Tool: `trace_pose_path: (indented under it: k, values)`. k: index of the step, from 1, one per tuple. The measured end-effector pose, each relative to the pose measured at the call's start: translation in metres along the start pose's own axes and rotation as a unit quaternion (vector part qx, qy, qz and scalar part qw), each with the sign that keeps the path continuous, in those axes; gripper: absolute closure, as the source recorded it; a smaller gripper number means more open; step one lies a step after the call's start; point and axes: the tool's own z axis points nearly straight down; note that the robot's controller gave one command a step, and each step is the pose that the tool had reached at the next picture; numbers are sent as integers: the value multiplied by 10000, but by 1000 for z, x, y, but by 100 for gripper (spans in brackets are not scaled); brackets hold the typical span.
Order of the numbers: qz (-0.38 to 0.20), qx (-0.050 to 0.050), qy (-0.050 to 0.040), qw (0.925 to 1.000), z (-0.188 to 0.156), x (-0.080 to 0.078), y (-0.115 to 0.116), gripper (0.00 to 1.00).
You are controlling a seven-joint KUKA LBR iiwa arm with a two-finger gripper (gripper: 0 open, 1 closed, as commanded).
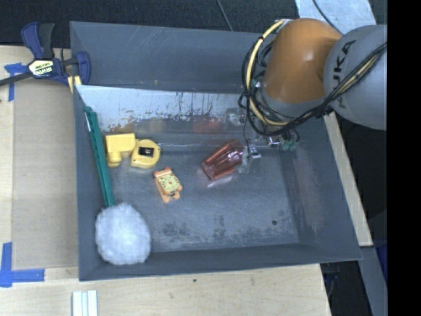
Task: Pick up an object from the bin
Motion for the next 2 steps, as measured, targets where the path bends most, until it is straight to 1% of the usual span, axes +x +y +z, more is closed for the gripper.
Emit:
trace_pose_path:
  k: [1, 2]
  values:
    - [326, -11, 24, 9995, 46, -2, 9, 0]
    - [612, -5, 8, 9981, 90, -1, -2, 0]
